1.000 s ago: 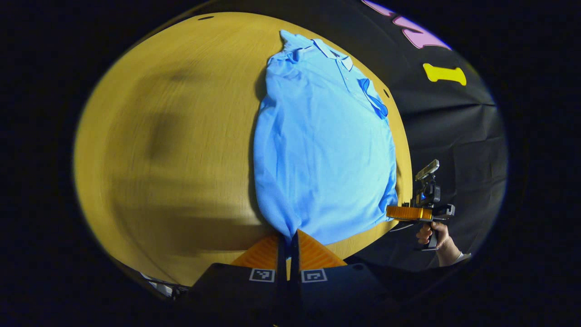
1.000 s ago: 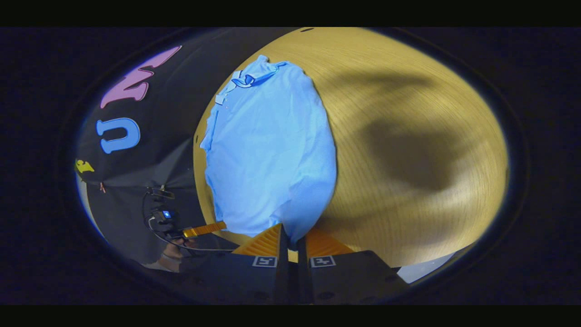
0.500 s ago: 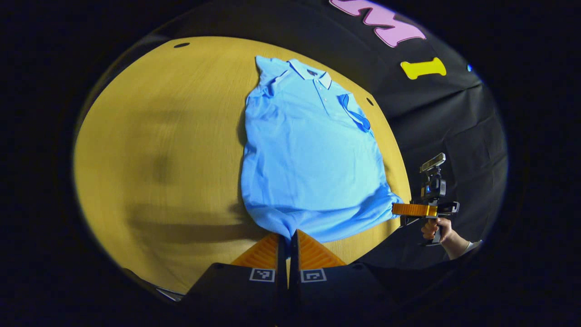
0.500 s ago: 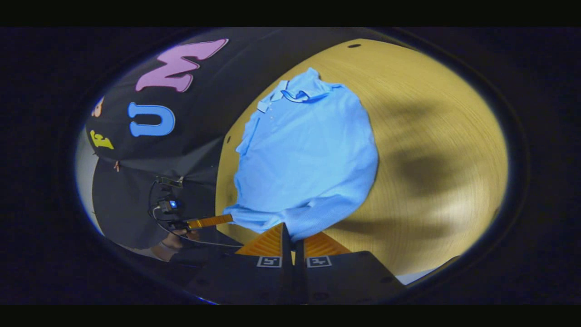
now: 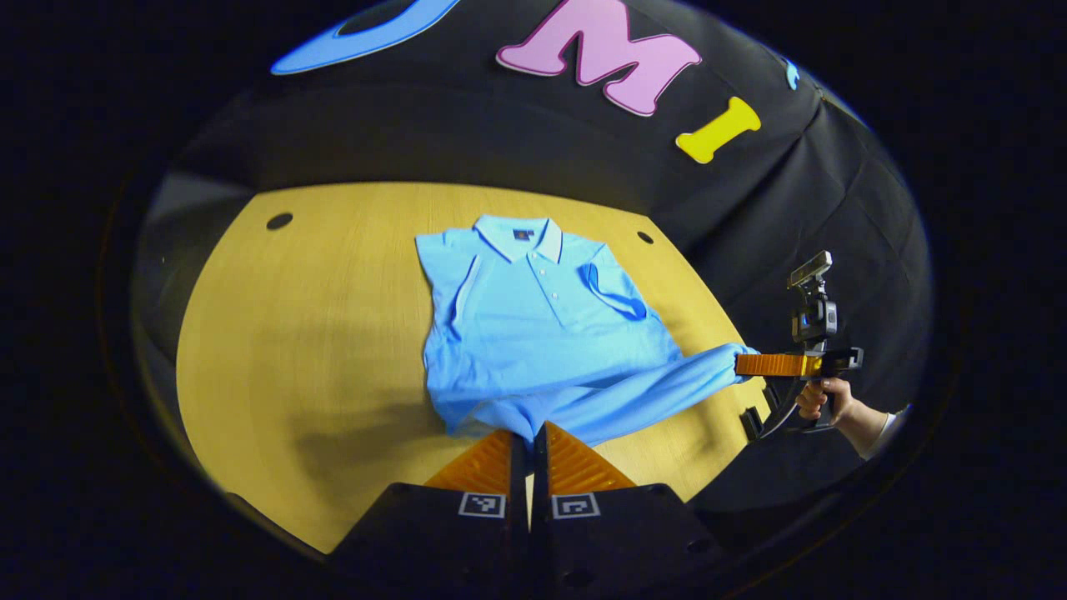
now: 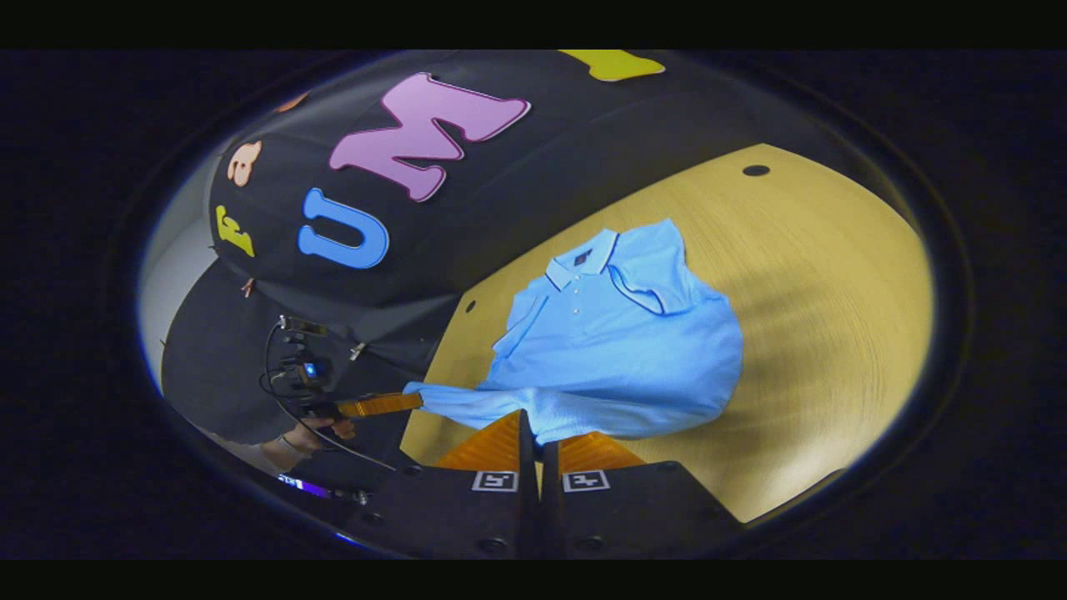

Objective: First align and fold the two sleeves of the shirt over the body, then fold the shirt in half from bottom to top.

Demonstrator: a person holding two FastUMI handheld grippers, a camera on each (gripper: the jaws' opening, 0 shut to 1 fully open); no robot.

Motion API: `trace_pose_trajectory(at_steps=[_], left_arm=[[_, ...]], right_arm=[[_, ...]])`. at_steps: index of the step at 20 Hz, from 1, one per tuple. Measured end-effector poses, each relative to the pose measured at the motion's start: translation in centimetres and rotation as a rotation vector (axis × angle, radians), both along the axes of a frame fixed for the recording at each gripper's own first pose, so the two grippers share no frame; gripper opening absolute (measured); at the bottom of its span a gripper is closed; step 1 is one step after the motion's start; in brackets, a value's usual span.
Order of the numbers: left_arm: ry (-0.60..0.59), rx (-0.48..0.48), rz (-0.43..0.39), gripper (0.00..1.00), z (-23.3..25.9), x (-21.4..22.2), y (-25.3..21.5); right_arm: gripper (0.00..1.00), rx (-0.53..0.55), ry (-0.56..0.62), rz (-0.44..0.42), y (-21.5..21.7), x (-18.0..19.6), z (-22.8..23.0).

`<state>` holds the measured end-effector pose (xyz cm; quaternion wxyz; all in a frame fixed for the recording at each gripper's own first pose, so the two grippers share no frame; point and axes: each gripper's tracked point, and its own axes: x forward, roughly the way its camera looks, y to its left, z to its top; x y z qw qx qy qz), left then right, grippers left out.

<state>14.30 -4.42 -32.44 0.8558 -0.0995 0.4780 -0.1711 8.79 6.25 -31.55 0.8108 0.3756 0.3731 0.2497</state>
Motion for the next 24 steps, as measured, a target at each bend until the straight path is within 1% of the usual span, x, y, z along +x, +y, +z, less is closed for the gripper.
trace_pose_trajectory(at_steps=[4, 5, 6, 7, 8, 10, 12, 14, 15, 16, 17, 18, 19, 21, 23, 24], left_arm=[[-0.091, 0.029, 0.017, 0.06, 1.8, 6.9, 0.1], [-0.107, 0.052, 0.018, 0.06, 1.9, 8.6, 0.4], [-0.123, 0.073, 0.022, 0.06, 2.1, 10.2, 0.6], [-0.137, 0.085, 0.03, 0.06, 2.2, 12.0, 0.6], [-0.144, 0.086, 0.041, 0.06, 2.0, 13.6, 0.6], [-0.15, 0.101, 0.076, 0.06, 1.2, 17.2, 1.2], [-0.142, 0.114, 0.108, 0.06, 0.0, 20.8, 1.5], [-0.16, 0.151, 0.139, 0.06, -1.5, 24.8, 2.3], [-0.161, 0.164, 0.162, 0.06, -2.5, 26.8, 2.5], [-0.157, 0.169, 0.182, 0.06, -3.5, 28.5, 2.6], [-0.151, 0.183, 0.199, 0.06, -4.8, 29.8, 2.7], [-0.146, 0.201, 0.207, 0.06, -6.2, 30.8, 2.8], [-0.139, 0.222, 0.21, 0.06, -7.6, 31.3, 2.9], [-0.098, 0.271, 0.216, 0.06, -11.4, 32.2, 3.3], [-0.042, 0.326, 0.244, 0.07, -14.5, 32.1, 4.1], [-0.028, 0.35, 0.26, 0.13, -15.4, 32.0, 4.4]], right_arm=[[0.05, -0.05, -0.098, 0.008, -0.5, 6.6, 2.5], [0.0, -0.051, -0.115, -0.001, -0.8, 8.3, 3.2], [0.05, -0.051, -0.125, -0.015, -1.0, 10.5, 3.5], [0.0, -0.054, -0.137, -0.029, -1.3, 12.6, 3.9], [0.05, -0.068, -0.152, -0.037, -1.5, 14.8, 3.9], [0.05, -0.101, -0.153, -0.057, -1.9, 19.3, 3.1], [0.05, -0.12, -0.129, -0.095, -2.1, 23.4, 1.7], [0.05, -0.14, -0.111, -0.125, -2.0, 27.1, -0.1], [0.0, -0.157, -0.093, -0.133, -1.8, 28.7, -1.4], [0.05, -0.172, -0.07, -0.138, -1.6, 30.2, -2.8], [0.05, -0.191, -0.047, -0.144, -1.5, 31.7, -4.2], [0.0, -0.207, -0.026, -0.145, -1.5, 32.8, -5.7], [0.05, -0.225, -0.006, -0.142, -1.5, 33.7, -7.2], [0.05, -0.255, 0.049, -0.124, -1.2, 34.6, -10.5], [0.05, -0.284, 0.097, -0.122, -1.2, 34.8, -12.6], [0.05, -0.29, 0.109, -0.114, -1.2, 34.7, -13.3]])
